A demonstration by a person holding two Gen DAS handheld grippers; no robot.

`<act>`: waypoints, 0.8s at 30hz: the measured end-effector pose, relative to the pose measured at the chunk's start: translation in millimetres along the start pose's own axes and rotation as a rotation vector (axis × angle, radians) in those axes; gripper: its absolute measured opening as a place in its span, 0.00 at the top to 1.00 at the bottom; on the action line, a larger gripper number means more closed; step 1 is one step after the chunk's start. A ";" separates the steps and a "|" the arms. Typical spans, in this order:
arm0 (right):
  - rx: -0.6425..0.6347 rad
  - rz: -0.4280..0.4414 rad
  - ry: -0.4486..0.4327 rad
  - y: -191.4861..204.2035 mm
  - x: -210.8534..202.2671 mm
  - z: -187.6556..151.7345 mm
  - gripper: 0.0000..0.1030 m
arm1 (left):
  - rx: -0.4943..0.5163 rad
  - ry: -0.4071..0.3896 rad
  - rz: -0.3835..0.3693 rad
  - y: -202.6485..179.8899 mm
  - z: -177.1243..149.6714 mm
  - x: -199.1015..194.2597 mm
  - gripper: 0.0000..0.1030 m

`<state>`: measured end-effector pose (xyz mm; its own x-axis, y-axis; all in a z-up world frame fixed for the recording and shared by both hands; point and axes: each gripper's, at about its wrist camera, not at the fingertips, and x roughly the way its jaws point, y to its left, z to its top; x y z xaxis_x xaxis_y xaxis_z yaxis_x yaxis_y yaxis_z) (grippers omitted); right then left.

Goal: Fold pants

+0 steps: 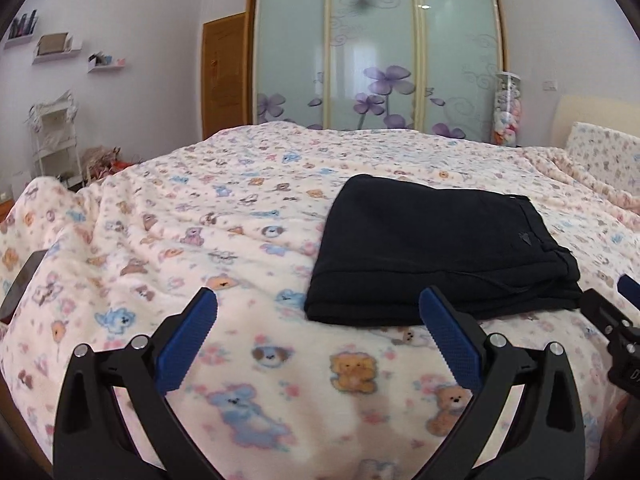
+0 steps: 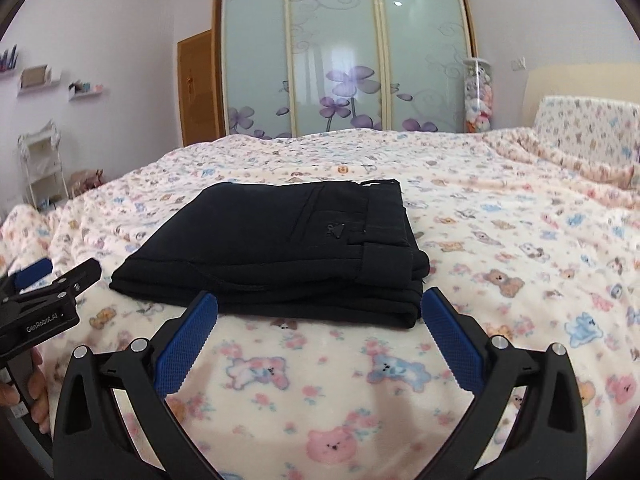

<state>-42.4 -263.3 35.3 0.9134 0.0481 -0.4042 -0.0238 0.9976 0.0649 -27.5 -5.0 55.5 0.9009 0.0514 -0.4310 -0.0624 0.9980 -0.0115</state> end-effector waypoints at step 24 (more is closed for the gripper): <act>0.380 0.327 0.314 -102.0 77.3 89.4 0.01 | -0.046 0.162 -0.107 46.7 73.8 56.3 0.02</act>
<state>66.9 -365.8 78.9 0.7179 0.4203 -0.5549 -0.0840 0.8436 0.5303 52.0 47.2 97.3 0.8230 -0.0656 -0.5643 0.0074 0.9945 -0.1048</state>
